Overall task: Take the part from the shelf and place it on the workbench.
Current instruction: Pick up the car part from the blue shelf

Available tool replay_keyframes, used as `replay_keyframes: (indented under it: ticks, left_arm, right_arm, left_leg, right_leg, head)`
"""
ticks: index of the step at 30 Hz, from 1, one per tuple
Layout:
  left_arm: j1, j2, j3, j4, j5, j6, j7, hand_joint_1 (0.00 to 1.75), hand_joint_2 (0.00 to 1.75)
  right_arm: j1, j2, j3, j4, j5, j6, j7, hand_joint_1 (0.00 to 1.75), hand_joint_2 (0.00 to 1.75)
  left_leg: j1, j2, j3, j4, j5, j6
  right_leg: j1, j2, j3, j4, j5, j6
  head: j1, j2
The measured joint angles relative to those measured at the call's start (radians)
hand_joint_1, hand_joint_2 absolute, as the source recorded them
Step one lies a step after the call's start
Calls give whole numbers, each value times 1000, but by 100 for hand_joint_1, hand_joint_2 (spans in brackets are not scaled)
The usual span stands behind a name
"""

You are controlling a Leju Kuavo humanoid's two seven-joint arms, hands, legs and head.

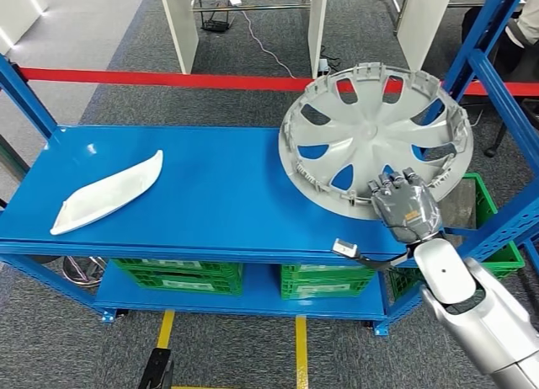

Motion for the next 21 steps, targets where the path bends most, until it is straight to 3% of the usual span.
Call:
replay_keyframes:
  ticks: [3,4,7,18,21]
  left_arm:
    - [0,0,0,0,0,3,-2,0,131]
    - [0,0,0,0,0,4,-2,0,131]
    - [0,0,-1,0,0,5,-3,0,0]
    - [0,1,-9,0,-1,4,-8,0,0]
    - [0,1,-10,0,-1,5,-9,0,131]
  right_arm:
    - [-6,-8,-1,-21,0,1,-1,175,175]
    - [-7,-10,-1,-26,0,1,-2,175,175]
    - [-10,-14,-1,-38,0,4,-7,175,175]
    - [-90,-48,-12,-97,-45,80,-57,175,175]
    - [-111,-51,-14,-111,-52,90,-63,175,175]
  left_leg:
    - [0,0,0,0,0,0]
    - [0,0,0,0,0,0]
    - [0,0,0,0,0,0]
    - [0,0,0,0,0,0]
    - [0,0,0,0,0,0]
  right_leg:
    - [0,0,0,0,0,0]
    - [0,0,0,0,0,0]
    - [0,0,0,0,0,0]
    - [0,0,-1,0,0,0]
    - [0,0,-1,0,0,0]
  head:
    - [0,0]
    - [0,0]
    - [0,0]
    - [0,0]
    - [0,0]
